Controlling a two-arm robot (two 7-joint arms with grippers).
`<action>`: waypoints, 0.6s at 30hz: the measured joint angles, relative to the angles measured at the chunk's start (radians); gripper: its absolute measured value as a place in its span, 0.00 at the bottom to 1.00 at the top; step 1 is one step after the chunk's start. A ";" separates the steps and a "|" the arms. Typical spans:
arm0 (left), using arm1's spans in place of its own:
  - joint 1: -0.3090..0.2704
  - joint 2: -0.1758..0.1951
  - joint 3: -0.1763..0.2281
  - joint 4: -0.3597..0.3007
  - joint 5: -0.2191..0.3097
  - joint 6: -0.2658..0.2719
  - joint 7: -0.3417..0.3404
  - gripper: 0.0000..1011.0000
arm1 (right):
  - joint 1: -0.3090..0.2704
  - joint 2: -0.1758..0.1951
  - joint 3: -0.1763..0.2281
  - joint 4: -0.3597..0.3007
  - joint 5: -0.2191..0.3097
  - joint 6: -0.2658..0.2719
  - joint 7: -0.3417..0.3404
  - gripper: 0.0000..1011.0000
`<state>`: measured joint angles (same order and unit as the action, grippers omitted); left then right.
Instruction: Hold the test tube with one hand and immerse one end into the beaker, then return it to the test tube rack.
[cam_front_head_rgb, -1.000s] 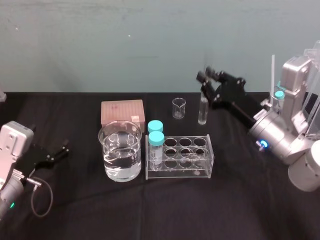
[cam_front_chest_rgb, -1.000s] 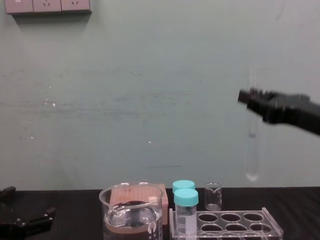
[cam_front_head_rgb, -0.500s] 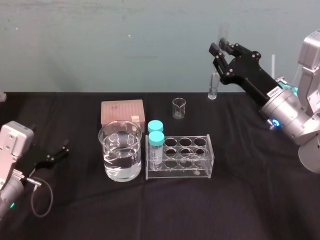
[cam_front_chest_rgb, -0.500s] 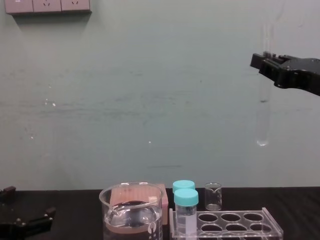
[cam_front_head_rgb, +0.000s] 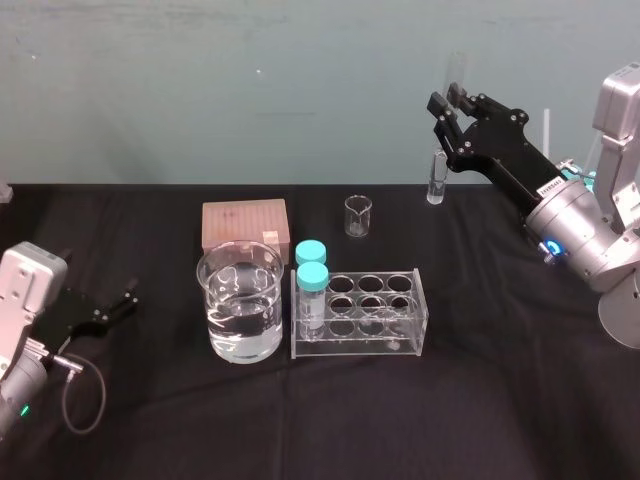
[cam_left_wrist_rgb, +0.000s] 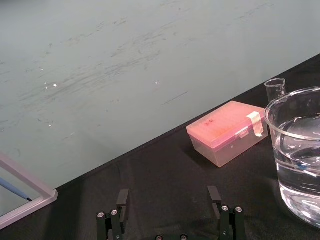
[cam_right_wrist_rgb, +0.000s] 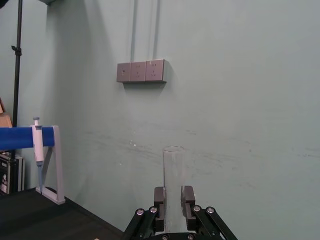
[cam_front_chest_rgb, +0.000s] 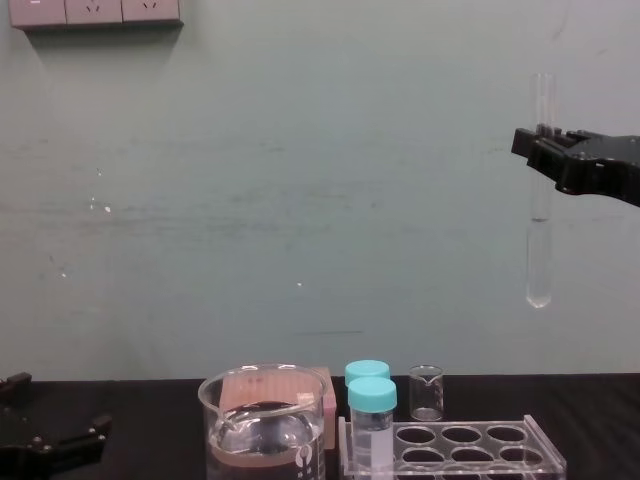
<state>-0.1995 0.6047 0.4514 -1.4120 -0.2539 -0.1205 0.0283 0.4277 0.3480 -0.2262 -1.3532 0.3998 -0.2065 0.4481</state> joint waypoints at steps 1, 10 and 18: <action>0.000 0.000 0.000 0.000 0.000 0.000 0.000 0.99 | -0.001 -0.001 0.000 0.001 -0.001 0.001 0.000 0.23; 0.000 0.000 0.000 0.000 0.000 0.000 0.000 0.99 | -0.002 -0.005 -0.002 0.007 -0.007 0.005 0.001 0.23; 0.000 0.000 0.000 0.000 0.000 0.000 0.000 0.99 | -0.003 -0.006 -0.005 0.011 -0.009 0.006 0.005 0.23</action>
<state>-0.1995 0.6047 0.4514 -1.4120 -0.2539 -0.1205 0.0283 0.4249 0.3420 -0.2316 -1.3426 0.3905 -0.2001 0.4533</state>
